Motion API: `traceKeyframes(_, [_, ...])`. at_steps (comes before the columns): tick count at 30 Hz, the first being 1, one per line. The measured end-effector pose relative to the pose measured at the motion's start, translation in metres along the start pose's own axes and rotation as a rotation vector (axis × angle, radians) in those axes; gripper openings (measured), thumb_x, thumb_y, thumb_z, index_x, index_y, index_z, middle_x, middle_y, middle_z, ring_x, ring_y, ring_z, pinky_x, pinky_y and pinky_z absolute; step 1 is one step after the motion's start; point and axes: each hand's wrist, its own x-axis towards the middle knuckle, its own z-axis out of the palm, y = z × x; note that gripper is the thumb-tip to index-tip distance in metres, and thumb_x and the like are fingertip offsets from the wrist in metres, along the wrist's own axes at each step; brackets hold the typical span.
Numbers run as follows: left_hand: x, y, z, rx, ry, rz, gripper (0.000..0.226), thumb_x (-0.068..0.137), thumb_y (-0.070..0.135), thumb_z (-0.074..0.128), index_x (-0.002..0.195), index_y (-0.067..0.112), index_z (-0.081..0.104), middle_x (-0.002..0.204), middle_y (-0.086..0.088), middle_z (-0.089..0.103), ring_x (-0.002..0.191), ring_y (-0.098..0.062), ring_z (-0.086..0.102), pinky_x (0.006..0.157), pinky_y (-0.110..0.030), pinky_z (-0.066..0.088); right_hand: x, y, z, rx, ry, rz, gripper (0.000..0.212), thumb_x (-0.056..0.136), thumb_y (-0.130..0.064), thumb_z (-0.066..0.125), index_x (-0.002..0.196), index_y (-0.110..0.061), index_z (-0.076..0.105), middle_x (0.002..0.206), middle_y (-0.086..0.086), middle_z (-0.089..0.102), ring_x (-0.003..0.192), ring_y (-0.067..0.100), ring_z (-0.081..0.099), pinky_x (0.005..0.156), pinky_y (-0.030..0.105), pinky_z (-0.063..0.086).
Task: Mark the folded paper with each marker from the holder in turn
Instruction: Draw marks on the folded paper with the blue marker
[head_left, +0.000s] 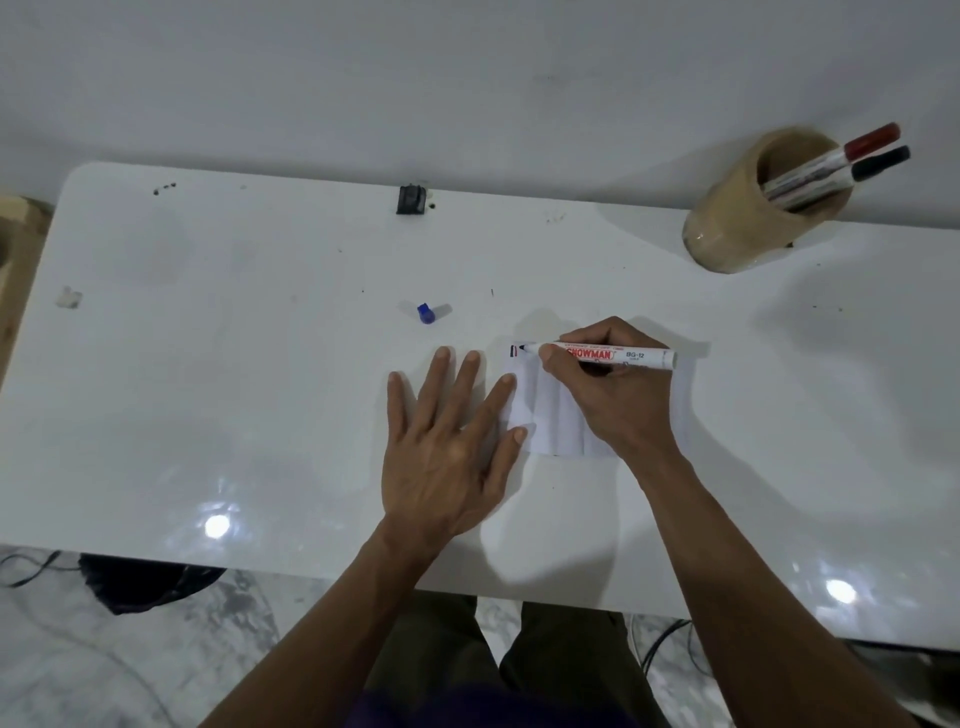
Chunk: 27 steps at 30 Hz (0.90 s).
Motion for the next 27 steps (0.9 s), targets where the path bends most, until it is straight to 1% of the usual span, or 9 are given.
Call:
traceKeyframes(5, [0.0003,-0.0003,0.0013,-0.004,0.020,-0.001,0.056,0.099,0.055,0.042,0.146,0.026,0.050,0.159,-0.010,0.040,0.151,-0.035,0.029,0.116,-0.069,0.023,0.0006,-0.0003,0.0016,-0.015,0.003,0.020,0.016,0.081,-0.013,0.085,0.079,-0.015,0.069,0.079,0.002,0.075,0.074,0.017,0.073,0.066,0.026,0.059])
traceKeyframes(8, [-0.0004,-0.0004,0.0016,-0.006,0.034,0.002,0.056,0.099,0.055,0.044,0.145,0.025,0.051,0.158,-0.011,0.041,0.150,-0.036,0.031,0.116,-0.069,0.024,0.0010,-0.0007,0.0020,-0.022,0.007,0.029,0.017,0.080,-0.014,0.085,0.078,-0.017,0.069,0.079,0.004,0.075,0.074,0.020,0.074,0.066,0.031,0.061])
traceKeyframes(12, [-0.0001,-0.0004,0.0019,-0.008,0.034,0.000,0.055,0.098,0.054,0.045,0.145,0.025,0.051,0.158,-0.011,0.041,0.150,-0.036,0.031,0.115,-0.069,0.025,0.0011,-0.0009,0.0011,-0.033,0.005,0.023,0.017,0.080,-0.012,0.085,0.076,-0.014,0.068,0.077,0.007,0.075,0.072,0.023,0.074,0.064,0.035,0.060])
traceKeyframes(15, [-0.0001,-0.0011,0.0022,-0.011,0.032,-0.003,0.055,0.098,0.055,0.045,0.145,0.026,0.052,0.157,-0.011,0.042,0.150,-0.036,0.032,0.115,-0.069,0.025,0.0002,-0.0002,0.0011,-0.041,-0.010,0.022,0.015,0.080,-0.010,0.084,0.076,-0.010,0.069,0.076,0.008,0.075,0.072,0.025,0.073,0.064,0.034,0.060])
traceKeyframes(19, [-0.0007,-0.0018,0.0025,-0.017,0.029,-0.006,0.055,0.099,0.055,0.044,0.145,0.026,0.052,0.157,-0.010,0.042,0.150,-0.036,0.031,0.116,-0.068,0.024,0.0001,0.0003,0.0007,-0.056,-0.019,0.032,0.015,0.080,-0.010,0.083,0.076,-0.008,0.069,0.076,0.007,0.075,0.071,0.023,0.073,0.063,0.033,0.059])
traceKeyframes(24, [-0.0009,-0.0016,0.0029,-0.021,0.031,-0.006,0.055,0.098,0.054,0.046,0.145,0.026,0.052,0.157,-0.010,0.042,0.150,-0.035,0.031,0.116,-0.068,0.024,-0.0008,0.0018,0.0023,-0.058,-0.022,0.042,0.015,0.079,-0.011,0.083,0.075,-0.010,0.069,0.077,0.008,0.076,0.073,0.026,0.074,0.066,0.042,0.061])
traceKeyframes(27, [-0.0006,-0.0021,0.0029,-0.016,0.029,-0.003,0.055,0.098,0.055,0.045,0.144,0.027,0.052,0.157,-0.010,0.042,0.150,-0.035,0.031,0.116,-0.068,0.025,0.0000,0.0014,0.0013,-0.058,-0.022,0.044,0.015,0.079,-0.012,0.083,0.074,-0.012,0.068,0.076,0.007,0.076,0.073,0.026,0.074,0.066,0.044,0.061])
